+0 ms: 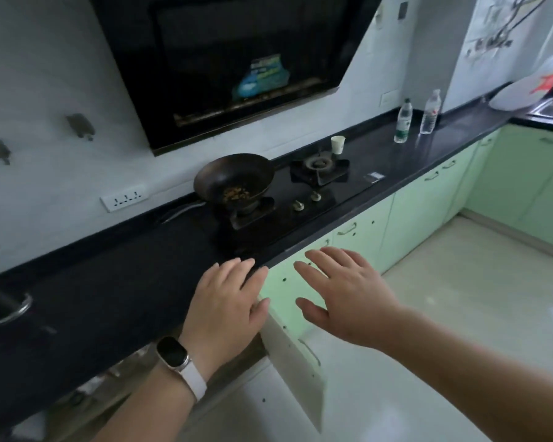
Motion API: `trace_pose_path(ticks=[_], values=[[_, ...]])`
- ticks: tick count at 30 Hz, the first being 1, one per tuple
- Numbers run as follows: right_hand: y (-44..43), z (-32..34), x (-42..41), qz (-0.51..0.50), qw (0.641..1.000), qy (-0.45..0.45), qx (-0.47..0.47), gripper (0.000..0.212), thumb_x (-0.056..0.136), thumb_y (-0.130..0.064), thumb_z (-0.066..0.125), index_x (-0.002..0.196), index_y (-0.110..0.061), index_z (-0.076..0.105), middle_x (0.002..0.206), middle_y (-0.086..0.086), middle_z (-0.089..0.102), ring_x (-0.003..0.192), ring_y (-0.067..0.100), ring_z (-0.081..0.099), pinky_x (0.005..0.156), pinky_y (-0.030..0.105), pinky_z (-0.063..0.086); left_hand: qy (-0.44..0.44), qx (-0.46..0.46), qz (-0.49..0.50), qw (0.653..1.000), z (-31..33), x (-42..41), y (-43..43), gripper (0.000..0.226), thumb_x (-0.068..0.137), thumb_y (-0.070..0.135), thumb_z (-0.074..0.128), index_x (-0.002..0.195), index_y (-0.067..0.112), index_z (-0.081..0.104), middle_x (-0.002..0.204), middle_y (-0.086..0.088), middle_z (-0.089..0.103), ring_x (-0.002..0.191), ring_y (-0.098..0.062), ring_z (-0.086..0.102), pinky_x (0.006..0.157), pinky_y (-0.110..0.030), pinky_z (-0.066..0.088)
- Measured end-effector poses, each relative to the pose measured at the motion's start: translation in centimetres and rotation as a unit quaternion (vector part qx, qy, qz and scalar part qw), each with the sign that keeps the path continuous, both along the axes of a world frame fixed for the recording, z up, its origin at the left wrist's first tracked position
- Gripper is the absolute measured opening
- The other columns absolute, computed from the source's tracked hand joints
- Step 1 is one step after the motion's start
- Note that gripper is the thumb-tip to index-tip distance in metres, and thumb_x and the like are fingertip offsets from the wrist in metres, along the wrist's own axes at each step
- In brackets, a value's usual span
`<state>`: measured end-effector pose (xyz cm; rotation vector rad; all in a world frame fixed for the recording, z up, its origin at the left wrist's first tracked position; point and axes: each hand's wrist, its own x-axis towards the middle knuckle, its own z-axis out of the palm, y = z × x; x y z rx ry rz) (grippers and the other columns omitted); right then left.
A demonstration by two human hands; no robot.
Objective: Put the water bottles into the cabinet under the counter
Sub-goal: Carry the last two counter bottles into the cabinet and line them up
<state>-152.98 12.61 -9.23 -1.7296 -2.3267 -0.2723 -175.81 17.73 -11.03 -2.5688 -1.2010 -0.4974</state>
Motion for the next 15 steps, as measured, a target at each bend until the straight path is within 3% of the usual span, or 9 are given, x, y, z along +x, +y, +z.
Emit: trace_pose_path(ticks=[15], values=[[-2.5, 0.9, 34.0, -0.158, 0.985, 0.032, 0.068, 0.053, 0.091, -0.05, 0.049, 0.132, -0.019, 0.058, 0.133, 0.007, 0.059, 0.123, 0.032, 0.055, 0.104, 0.044, 0.042, -0.012, 0.048, -0.173, 0.984, 2.6, 35.2, 5.0, 0.047, 0.089, 0.041, 0.052, 0.125, 0.013, 0.066, 0.124, -0.011, 0.065, 0.119, -0.033, 0.058, 0.099, -0.055, 0.048]])
